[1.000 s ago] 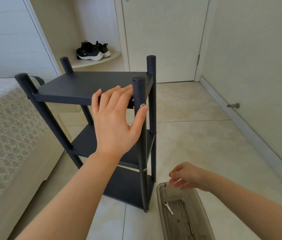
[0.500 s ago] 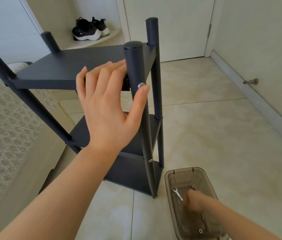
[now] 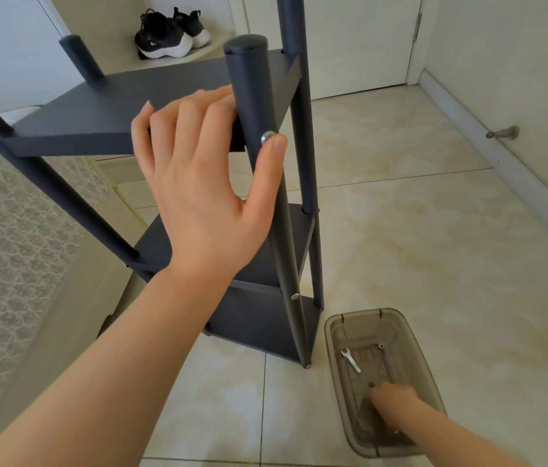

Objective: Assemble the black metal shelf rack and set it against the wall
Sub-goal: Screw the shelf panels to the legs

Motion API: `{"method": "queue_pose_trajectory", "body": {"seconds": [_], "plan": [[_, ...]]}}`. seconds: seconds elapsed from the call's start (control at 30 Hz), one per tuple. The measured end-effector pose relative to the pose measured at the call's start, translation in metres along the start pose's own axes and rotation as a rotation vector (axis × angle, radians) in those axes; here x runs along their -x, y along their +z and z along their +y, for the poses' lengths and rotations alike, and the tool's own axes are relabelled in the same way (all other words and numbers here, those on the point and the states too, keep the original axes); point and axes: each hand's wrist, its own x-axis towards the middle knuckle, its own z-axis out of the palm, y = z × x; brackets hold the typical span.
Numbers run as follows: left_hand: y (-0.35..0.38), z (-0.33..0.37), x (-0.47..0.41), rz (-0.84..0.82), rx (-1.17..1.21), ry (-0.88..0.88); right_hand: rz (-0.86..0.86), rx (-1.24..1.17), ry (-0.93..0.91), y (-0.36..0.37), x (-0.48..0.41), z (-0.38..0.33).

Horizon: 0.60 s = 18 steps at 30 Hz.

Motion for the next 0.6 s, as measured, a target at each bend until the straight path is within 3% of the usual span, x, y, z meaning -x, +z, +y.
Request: {"method": "queue_pose_trajectory", "body": {"seconds": [0.3,0.6], "plan": [[0.001,0.0,0.001,-0.01,-0.005,-0.003,0.05,0.062,-0.015,0.007,0.002,0.0],[0.002,-0.002,0.002,-0.018,-0.01,0.002,0.01,-0.119,-0.056,-0.005,0.002,0.0]]}}
